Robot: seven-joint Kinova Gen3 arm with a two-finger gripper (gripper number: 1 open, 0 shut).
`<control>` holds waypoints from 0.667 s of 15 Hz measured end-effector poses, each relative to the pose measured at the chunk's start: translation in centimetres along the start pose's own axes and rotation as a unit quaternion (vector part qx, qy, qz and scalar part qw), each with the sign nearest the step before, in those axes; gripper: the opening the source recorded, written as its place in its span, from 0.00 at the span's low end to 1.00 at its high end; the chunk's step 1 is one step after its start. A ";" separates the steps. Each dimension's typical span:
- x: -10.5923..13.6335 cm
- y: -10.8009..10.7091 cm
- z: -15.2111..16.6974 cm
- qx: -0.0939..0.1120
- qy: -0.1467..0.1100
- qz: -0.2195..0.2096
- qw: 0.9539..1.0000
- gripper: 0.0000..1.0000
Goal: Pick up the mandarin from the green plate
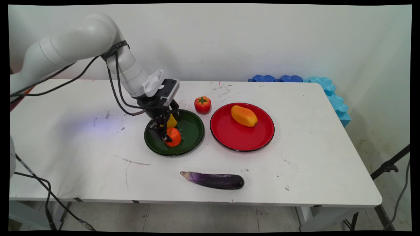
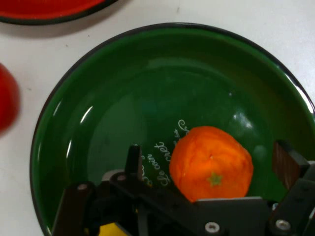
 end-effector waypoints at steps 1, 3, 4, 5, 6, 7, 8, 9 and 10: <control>-0.2 0.0 0.2 0.000 0.002 0.006 1.000 1.00; -0.5 0.1 0.6 -0.001 0.003 0.014 1.000 1.00; -0.6 0.1 0.8 -0.002 0.004 0.018 1.000 1.00; -0.8 0.1 1.0 -0.003 0.005 0.023 1.000 1.00; -1.0 0.2 1.1 -0.003 0.006 0.026 1.000 1.00; -1.1 0.2 1.2 -0.003 0.006 0.029 1.000 1.00; -1.2 0.3 1.4 -0.004 0.007 0.030 1.000 1.00; -1.4 0.4 1.5 -0.004 0.007 0.031 0.999 0.00; -1.4 0.4 1.6 -0.004 0.008 0.032 0.999 0.00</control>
